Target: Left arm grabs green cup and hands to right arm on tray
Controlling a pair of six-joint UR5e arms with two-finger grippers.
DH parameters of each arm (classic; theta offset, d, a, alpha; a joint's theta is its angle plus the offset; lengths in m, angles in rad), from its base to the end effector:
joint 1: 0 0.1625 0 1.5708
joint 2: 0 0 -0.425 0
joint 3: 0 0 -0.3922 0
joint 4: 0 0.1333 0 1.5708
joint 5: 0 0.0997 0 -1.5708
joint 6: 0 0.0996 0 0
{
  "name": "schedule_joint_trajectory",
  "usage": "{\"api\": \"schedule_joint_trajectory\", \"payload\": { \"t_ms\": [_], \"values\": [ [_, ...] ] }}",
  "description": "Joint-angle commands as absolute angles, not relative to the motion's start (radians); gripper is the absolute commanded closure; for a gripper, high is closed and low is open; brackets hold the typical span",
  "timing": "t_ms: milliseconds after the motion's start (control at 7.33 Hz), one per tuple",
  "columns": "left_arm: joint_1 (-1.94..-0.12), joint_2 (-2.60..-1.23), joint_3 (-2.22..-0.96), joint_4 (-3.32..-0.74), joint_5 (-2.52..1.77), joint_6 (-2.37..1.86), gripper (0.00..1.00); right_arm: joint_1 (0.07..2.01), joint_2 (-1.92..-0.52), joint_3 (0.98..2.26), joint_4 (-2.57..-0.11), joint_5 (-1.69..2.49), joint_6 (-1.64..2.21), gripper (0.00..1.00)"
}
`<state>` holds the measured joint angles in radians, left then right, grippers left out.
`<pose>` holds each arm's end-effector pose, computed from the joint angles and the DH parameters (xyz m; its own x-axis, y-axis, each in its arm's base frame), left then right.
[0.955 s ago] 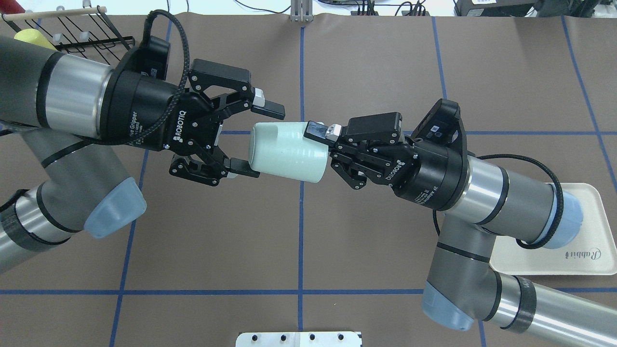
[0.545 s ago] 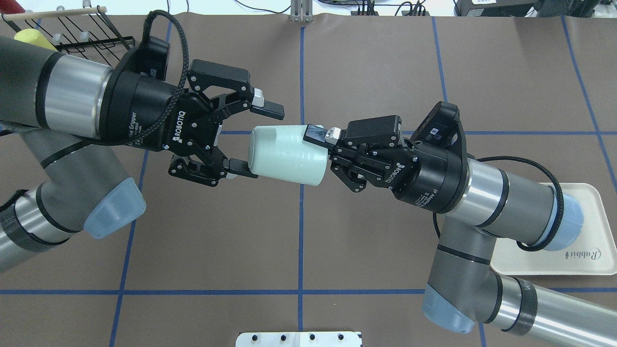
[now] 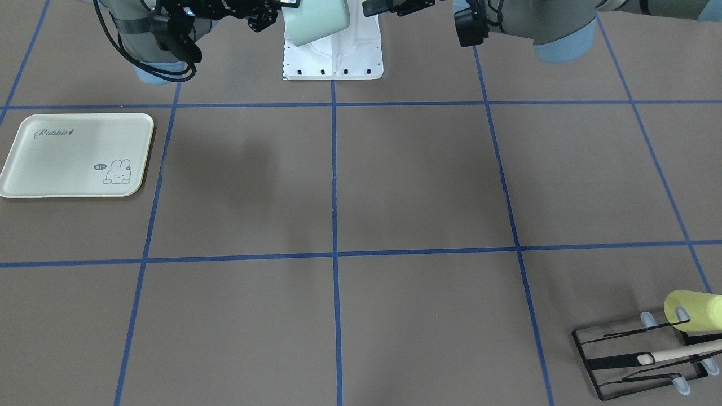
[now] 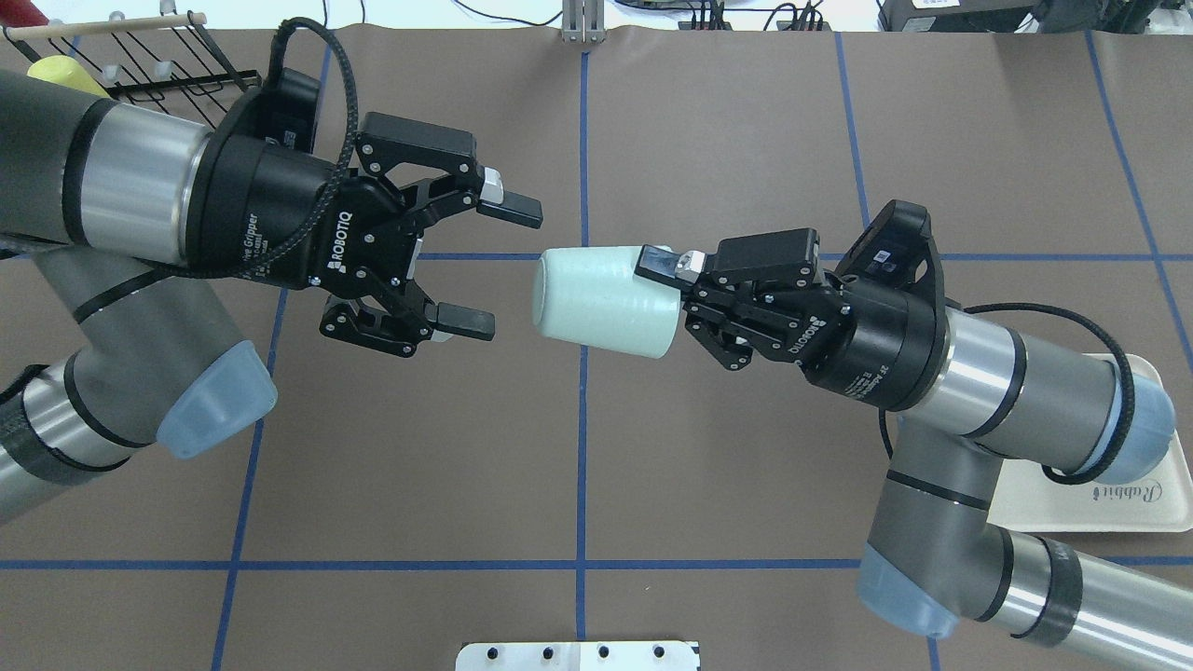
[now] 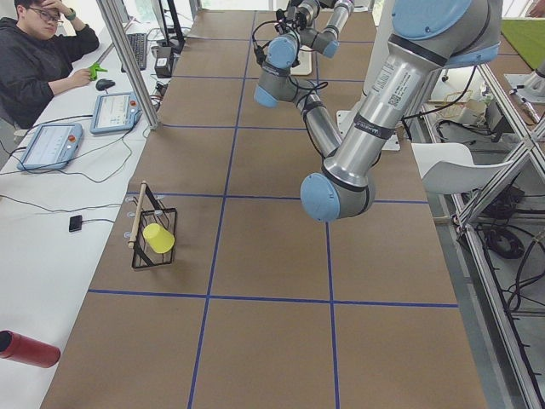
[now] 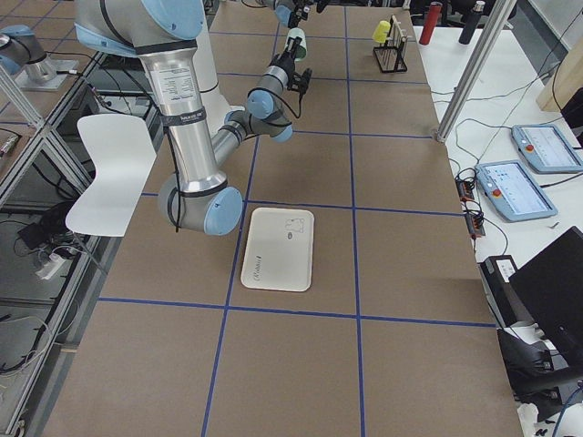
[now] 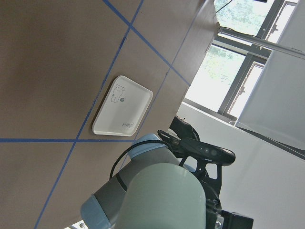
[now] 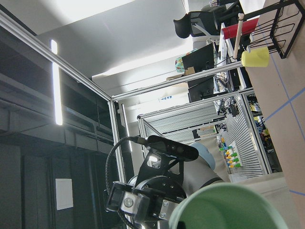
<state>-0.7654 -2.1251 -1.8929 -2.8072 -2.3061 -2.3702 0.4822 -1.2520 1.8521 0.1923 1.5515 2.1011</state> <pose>0.3048 -0.3850 0.0990 -0.3306 -0.4197 -0.8453 -0.1974 0.9066 -0.3729 -0.3411 -0.3312 0.2037 -0.7848 0.1600 0.5988 -0.0912 0.9257 -0.3670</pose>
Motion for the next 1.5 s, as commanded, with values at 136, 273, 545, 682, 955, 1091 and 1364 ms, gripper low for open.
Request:
{"api": "schedule_joint_trajectory", "payload": {
  "t_ms": [136,273,545,682,955,1091,1364],
  "values": [
    [-0.785,-2.087,-1.891,-2.796,-2.296,-2.187,0.00,0.734,-1.292,1.850,-0.066,1.858,2.092,1.00],
    [-0.813,-2.038,-1.890,-2.792,-2.298,-2.075,0.00,0.789,-1.290,1.850,-0.160,1.943,2.041,1.00],
    [-0.863,-1.923,-1.890,-2.763,-2.299,-1.848,0.00,0.821,-1.295,1.850,-0.355,2.000,1.875,1.00],
    [-0.914,-1.914,-1.894,-2.675,-2.307,-1.756,0.00,0.836,-1.298,1.853,-0.450,2.002,1.802,1.00],
    [-1.010,-1.870,-1.902,-2.535,-2.307,-1.518,0.00,0.880,-1.316,1.861,-0.625,2.013,1.618,1.00],
    [-1.063,-1.843,-1.914,-2.467,-2.307,-1.396,0.00,0.894,-1.333,1.862,-0.687,2.013,1.532,1.00],
    [-1.126,-1.768,-1.977,-2.224,-2.306,-1.077,0.00,0.942,-1.359,1.887,-0.873,2.020,1.339,1.00]
  ]
}}
